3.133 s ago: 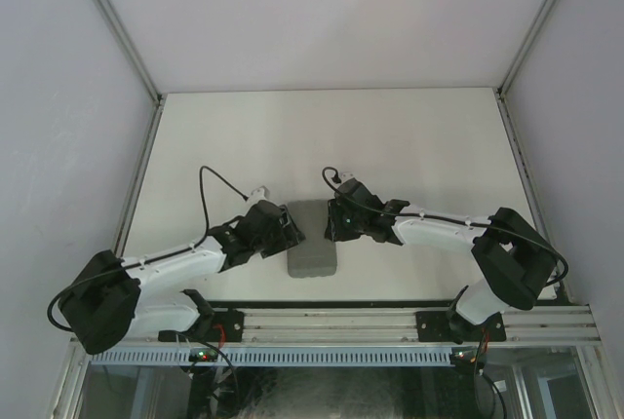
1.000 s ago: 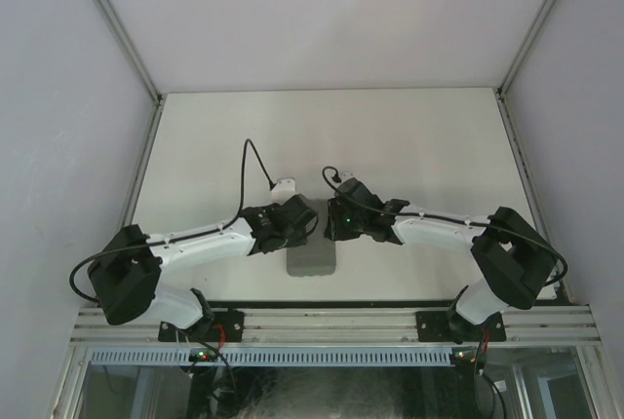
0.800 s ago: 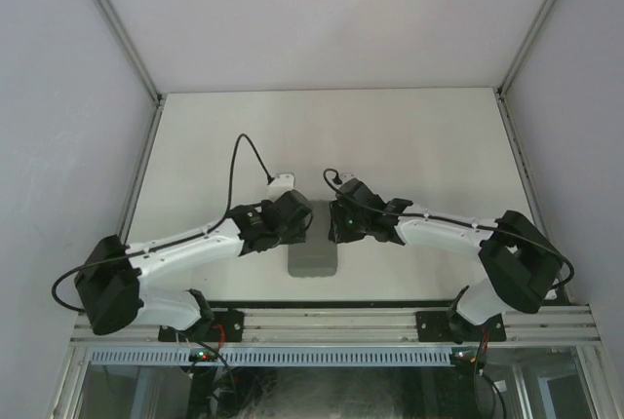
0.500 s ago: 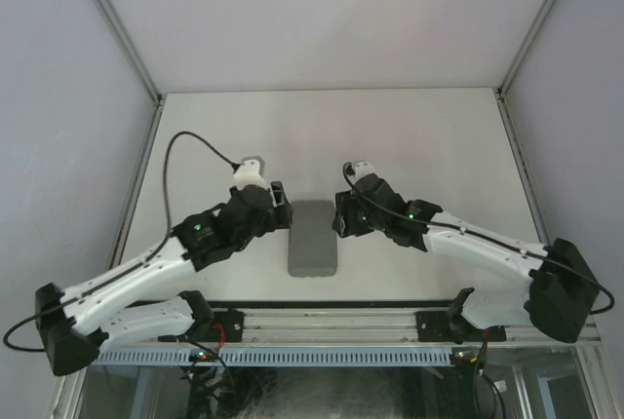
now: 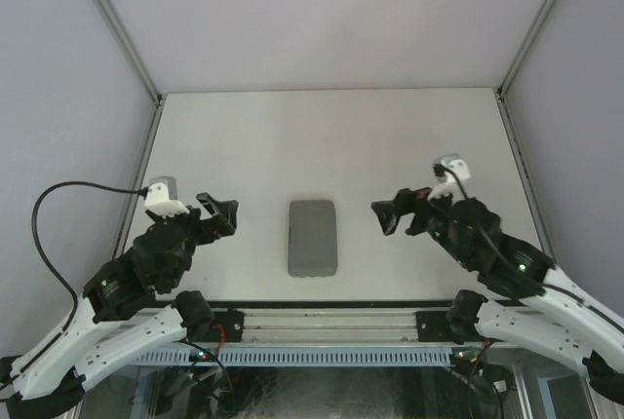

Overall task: Sort the tools into containers
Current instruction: Reset both arms

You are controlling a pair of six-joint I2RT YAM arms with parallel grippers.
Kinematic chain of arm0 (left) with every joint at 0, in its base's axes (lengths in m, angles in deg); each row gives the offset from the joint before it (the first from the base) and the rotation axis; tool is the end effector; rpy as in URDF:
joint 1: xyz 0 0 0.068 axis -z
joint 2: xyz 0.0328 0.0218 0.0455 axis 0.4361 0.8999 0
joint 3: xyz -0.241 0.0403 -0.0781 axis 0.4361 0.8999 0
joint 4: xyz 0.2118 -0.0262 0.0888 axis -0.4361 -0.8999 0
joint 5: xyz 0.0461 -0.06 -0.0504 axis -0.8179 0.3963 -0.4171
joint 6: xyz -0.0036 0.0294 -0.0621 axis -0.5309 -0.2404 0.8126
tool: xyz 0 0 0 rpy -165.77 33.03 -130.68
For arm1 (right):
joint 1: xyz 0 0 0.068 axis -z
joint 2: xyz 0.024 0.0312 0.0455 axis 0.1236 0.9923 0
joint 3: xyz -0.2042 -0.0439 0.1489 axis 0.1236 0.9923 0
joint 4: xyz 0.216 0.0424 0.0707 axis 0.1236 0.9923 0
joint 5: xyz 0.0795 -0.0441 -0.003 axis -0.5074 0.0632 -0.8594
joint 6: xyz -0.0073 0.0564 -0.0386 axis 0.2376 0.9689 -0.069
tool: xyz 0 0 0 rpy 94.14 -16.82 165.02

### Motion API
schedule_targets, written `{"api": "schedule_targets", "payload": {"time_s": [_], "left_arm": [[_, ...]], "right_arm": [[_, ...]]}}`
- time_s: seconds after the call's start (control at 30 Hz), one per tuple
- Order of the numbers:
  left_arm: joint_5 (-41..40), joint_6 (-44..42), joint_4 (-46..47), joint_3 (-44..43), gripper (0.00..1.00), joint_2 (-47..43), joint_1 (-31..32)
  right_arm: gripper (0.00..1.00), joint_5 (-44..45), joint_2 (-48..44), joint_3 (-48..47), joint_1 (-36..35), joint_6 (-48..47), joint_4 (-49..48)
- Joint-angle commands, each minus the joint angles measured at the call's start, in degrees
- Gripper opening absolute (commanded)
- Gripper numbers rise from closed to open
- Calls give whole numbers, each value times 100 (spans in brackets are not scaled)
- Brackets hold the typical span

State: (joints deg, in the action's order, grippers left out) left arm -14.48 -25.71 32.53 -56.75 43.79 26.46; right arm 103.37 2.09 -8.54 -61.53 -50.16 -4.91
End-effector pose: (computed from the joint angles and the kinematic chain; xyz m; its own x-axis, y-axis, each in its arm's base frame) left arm 0.0795 -0.0431 0.3118 -0.2992 -0.3938 -0.8691 0.0375 0.9053 -0.4231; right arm 0.1018 0.1078 0.3216 -0.4208 0.1191 -0.8993 -0.4181 0.8543 0.3088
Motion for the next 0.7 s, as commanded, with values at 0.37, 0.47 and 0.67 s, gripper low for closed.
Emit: {"api": "schedule_targets", "payload": {"time_s": [0.37,0.47,0.67], "left_arm": [[-717,-541,-1030,-341,100,-556,-28],[-548,-691,-965,-340,100,-454,-28],[-643,-626,-1029,-356,100,-378,-27]], "right_arm": [[100,1907,-2535,317,-8,730,1731],[100,1817,-2629,416,-14,729,1771],[100,1789,-2674,447,-13,786,1817]]}}
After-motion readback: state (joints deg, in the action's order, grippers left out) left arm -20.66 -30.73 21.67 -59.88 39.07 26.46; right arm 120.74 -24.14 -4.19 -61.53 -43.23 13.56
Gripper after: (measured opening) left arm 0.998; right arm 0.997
